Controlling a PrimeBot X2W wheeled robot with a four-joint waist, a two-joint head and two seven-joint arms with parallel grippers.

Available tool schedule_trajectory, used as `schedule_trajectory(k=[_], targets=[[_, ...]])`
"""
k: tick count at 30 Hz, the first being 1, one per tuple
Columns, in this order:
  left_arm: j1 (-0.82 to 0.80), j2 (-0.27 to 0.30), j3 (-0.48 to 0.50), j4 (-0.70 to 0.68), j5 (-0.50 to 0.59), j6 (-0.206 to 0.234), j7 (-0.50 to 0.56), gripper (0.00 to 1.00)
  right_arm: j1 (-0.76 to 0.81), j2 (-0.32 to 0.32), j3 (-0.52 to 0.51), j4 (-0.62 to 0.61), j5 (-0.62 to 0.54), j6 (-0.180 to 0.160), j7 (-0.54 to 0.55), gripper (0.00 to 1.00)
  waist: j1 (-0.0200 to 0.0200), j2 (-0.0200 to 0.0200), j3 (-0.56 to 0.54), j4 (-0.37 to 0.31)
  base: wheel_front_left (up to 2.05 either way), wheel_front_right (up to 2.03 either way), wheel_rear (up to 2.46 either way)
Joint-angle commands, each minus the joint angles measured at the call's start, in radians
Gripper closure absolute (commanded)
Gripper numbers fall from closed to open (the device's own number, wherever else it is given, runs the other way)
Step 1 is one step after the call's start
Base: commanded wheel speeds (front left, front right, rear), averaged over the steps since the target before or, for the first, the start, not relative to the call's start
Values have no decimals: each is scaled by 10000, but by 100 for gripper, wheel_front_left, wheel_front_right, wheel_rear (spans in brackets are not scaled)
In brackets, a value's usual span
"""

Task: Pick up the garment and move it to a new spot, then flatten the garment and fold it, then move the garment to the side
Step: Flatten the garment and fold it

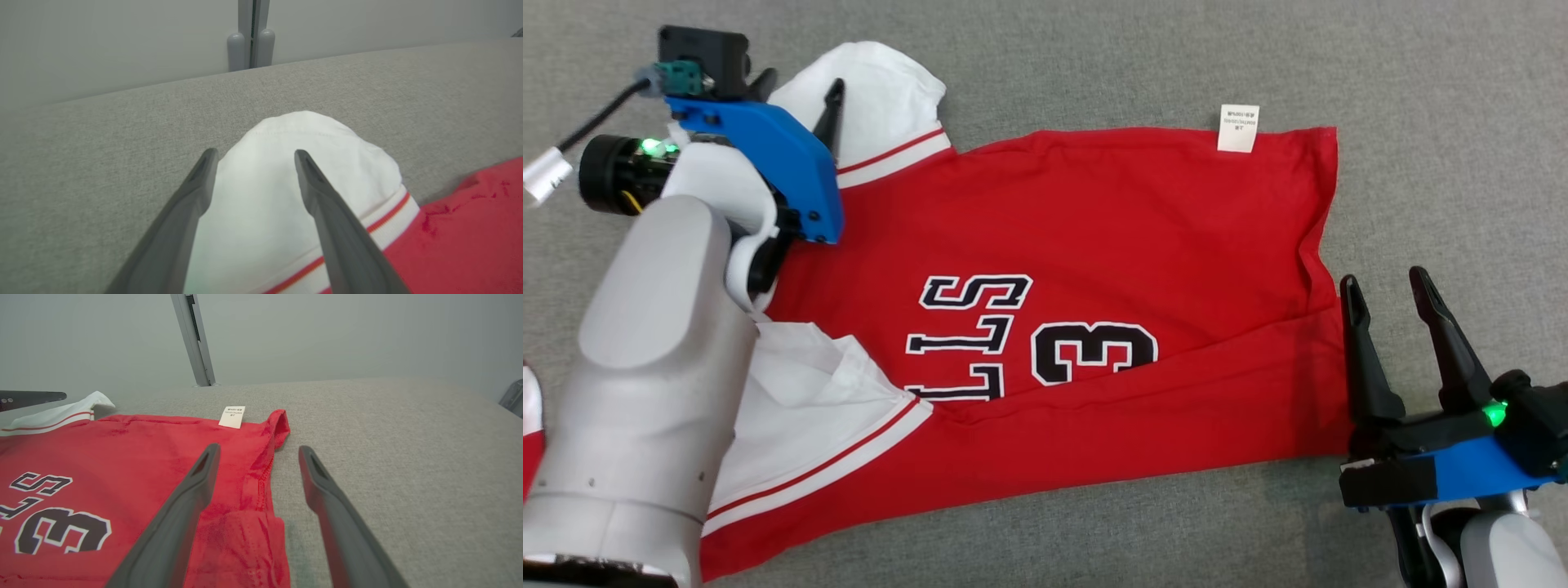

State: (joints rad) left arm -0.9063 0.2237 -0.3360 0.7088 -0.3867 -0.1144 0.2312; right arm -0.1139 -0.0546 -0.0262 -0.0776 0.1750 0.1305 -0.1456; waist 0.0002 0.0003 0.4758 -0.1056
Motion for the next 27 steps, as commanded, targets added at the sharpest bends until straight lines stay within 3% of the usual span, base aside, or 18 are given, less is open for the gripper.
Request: schedule_trajectory(k=[1,8,9,10,16,27], targets=[[-378,70,31,488,-86,-52,-41,0,-239,2,43,55,59,3,-88,0,-2,-3,136,-62,0,0,0],[-1378,143,-77,2637,-238,-111,-7,0,-677,-108,106,502,162,3,-138,0,-2,-3,345,-225,0,0,0],[-1439,108,-157,2819,-257,-137,46,69,-761,-142,83,568,170,3,-115,0,-2,-3,335,-214,0,0,0],[-1438,72,-289,3003,-292,-160,194,100,-879,-192,64,670,222,3,-78,0,-2,-3,319,-202,0,0,0],[-1718,162,-923,3161,-392,-160,-390,100,-2001,-799,93,1601,609,5,152,0,-2,-3,300,-64,0,0,0],[-2337,-51,-1511,3275,-525,-164,-2064,100,-4502,-1975,866,4687,1578,3,691,0,-2,-3,528,493,0,0,0]])
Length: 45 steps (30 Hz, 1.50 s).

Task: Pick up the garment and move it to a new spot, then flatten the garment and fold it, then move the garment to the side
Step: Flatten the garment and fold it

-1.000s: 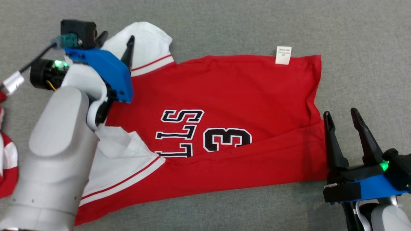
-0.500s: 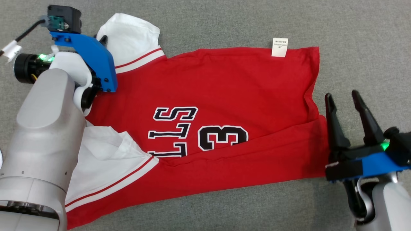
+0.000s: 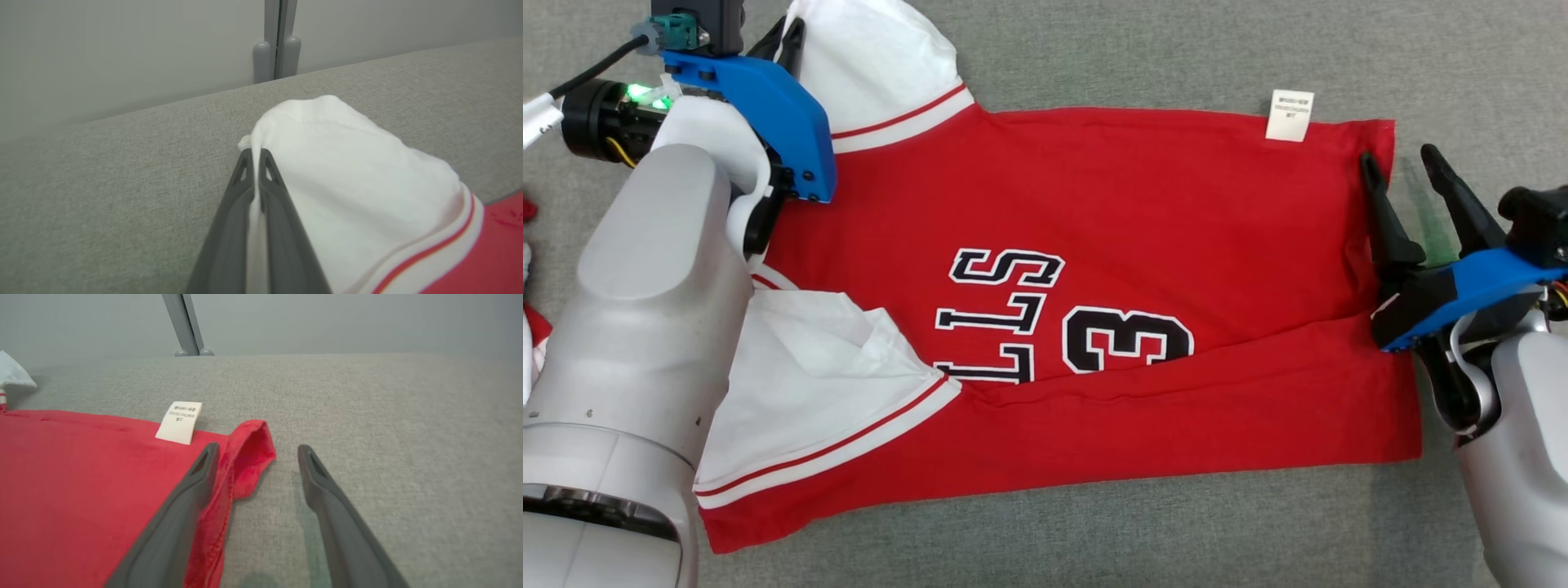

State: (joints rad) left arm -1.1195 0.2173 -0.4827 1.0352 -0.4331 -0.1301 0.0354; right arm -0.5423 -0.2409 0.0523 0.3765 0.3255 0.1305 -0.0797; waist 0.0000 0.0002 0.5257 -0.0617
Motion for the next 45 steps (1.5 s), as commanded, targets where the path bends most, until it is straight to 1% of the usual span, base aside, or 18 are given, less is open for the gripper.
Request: schedule_trajectory(k=[1,2,3,4,5,7,10,14,17,20,22,26,29,32,38,42,45], targets=[[-218,-28,-102,-3,-94,-7,-216,100,-393,-210,171,387,181,3,88,0,0,-2,42,101,0,0,0],[-213,-38,-165,1,-146,-7,-308,100,-570,-272,291,626,265,3,146,0,0,-2,47,126,0,0,0],[-196,-44,-238,-21,-197,-7,-426,100,-728,-339,408,822,331,3,167,25,0,-2,50,149,0,0,0],[-168,-53,-309,-33,-233,-7,-522,100,-856,-399,534,1042,454,3,257,60,0,-2,50,177,0,0,0],[-142,-51,-364,-54,-265,-7,-649,100,-970,-457,628,1251,580,3,331,100,0,-2,48,204,0,0,0],[-92,-44,-440,-102,-346,-6,-957,100,-1207,-644,792,1555,777,3,383,100,0,-2,33,274,0,0,0],[36,19,-489,-193,-416,-6,-1584,100,-1431,-878,934,1683,963,3,99,100,0,-2,-54,347,0,0,0],[264,126,-378,-485,-468,59,-2545,100,-1392,-1068,845,1383,958,3,-525,100,0,-2,-243,420,0,0,0],[674,200,-272,-986,-431,180,-2890,100,-1099,-1140,844,1115,949,3,-755,100,0,-2,-373,483,0,0,0],[1391,227,-140,-1850,-318,358,-3003,100,-752,-1206,881,778,1032,3,-952,100,0,-2,-461,554,0,0,0],[2026,278,137,-2940,-163,616,-3013,100,-456,-1230,846,555,1070,3,-1017,100,0,-2,-498,629,0,0,0],[3909,313,801,-5397,279,1084,-3009,100,258,-1225,827,46,1266,3,-1118,100,0,-2,-555,725,0,0,0],[5290,170,1148,-6747,571,1184,-3013,100,805,-1211,758,-287,1447,3,-1151,100,0,-2,-636,784,0,0,0],[6455,-7,1471,-7620,761,1220,-3014,100,1381,-1165,647,-502,1606,3,-1110,100,0,-2,-749,802,0,0,0],[8173,-314,2203,-8811,1033,1307,-3015,100,2444,-919,228,-885,1884,3,-1154,100,0,-2,-1038,804,0,0,0],[9119,-445,2468,-9032,1024,1269,-3014,100,3111,-728,154,-1096,1915,3,-1045,100,0,-2,-1265,744,0,0,0],[9602,-489,2478,-8753,883,1158,-3008,100,3527,-521,103,-1125,1920,3,-1003,100,0,-2,-1415,689,0,0,0]])
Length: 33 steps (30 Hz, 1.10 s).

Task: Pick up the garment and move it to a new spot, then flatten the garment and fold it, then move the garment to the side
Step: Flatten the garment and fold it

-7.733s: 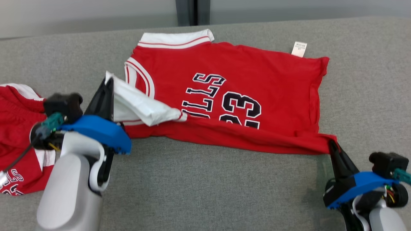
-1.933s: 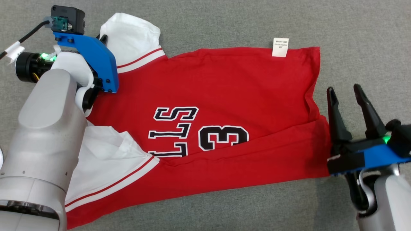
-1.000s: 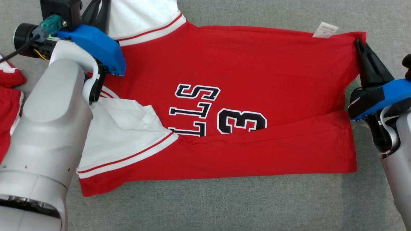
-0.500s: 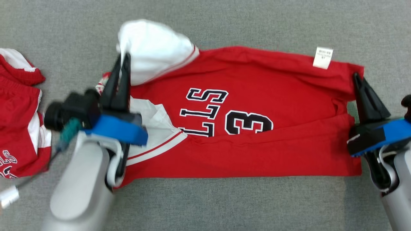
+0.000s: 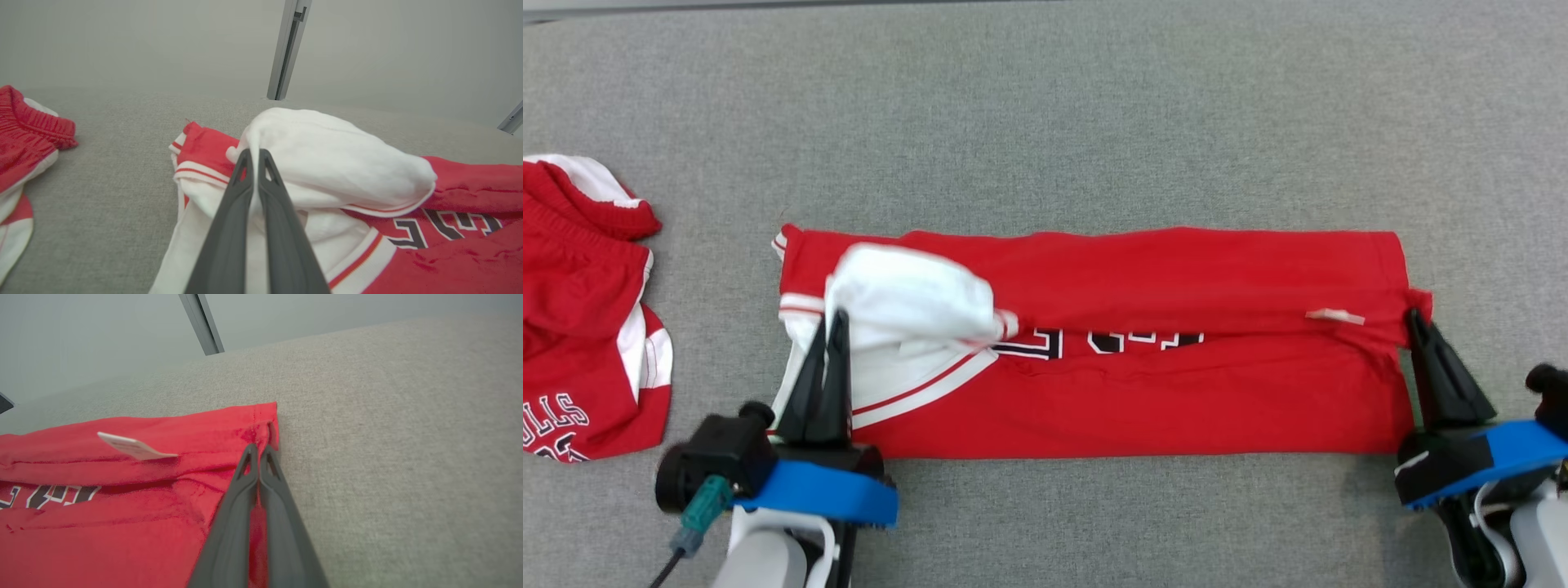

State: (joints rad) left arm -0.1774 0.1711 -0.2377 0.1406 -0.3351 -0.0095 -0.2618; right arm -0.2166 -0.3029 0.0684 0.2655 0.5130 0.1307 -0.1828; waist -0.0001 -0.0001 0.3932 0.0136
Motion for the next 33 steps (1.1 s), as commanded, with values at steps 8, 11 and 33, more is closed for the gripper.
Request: schedule_trajectory(k=[8,11,33], targets=[[385,-233,178,1104,-397,145,-7,0,909,580,-437,-166,-722,1,-318,0,1,1,-472,-49,0,0,0],[392,-338,291,930,-260,384,-29,0,1220,869,-883,-557,-1354,1,-523,0,1,1,-697,-9,0,0,0],[891,333,200,-947,963,1623,608,0,2477,2405,-1756,-3744,-3585,1,596,0,1,1,-1557,-125,0,0,0]])
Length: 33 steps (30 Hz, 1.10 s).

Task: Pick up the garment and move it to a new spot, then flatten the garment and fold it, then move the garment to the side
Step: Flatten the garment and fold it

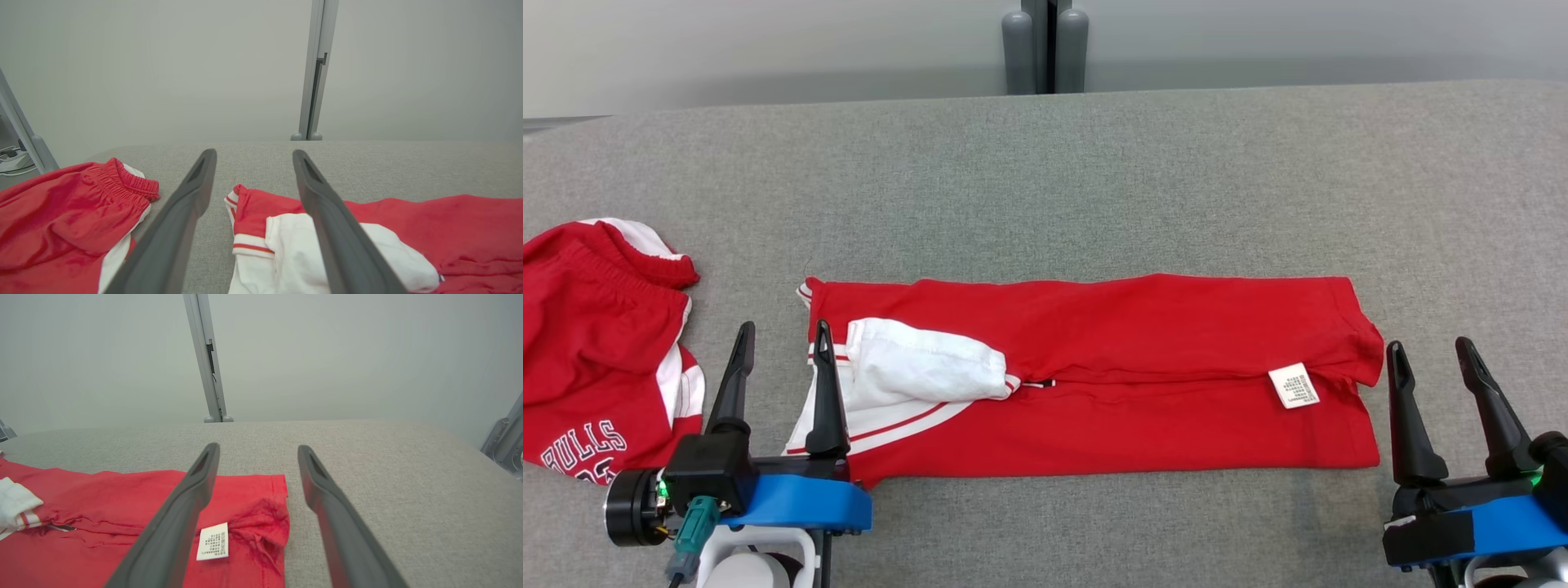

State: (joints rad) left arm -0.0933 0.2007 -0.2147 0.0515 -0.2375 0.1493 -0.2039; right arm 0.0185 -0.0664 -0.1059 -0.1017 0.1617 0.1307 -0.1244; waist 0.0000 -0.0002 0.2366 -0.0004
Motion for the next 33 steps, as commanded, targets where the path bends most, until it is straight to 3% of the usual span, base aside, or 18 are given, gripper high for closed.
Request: schedule_trajectory(k=[1,9,21,23,24,33], targets=[[43,43,-41,-89,-28,33,34,0,132,52,-25,-118,-78,1,57,0,0,2,39,29,0,0,0],[-515,-27,-186,-447,33,-47,-42,0,-733,-328,-310,932,70,1,242,0,0,2,830,347,0,0,0],[-1198,-181,-372,-225,66,-121,-375,0,-2125,-574,260,4768,878,1,59,0,0,2,1438,761,0,0,0],[-1205,-206,-361,-164,46,-118,-405,0,-2068,-611,533,5095,1129,12,178,61,0,2,1384,769,0,0,0],[-1191,-211,-357,-139,39,-115,-430,0,-2047,-606,681,5177,1296,13,208,100,0,2,1344,763,0,0,0],[-739,-142,-326,-16,8,20,-498,0,-1860,-1404,871,4765,2062,0,-375,100,0,2,671,473,0,0,0]])
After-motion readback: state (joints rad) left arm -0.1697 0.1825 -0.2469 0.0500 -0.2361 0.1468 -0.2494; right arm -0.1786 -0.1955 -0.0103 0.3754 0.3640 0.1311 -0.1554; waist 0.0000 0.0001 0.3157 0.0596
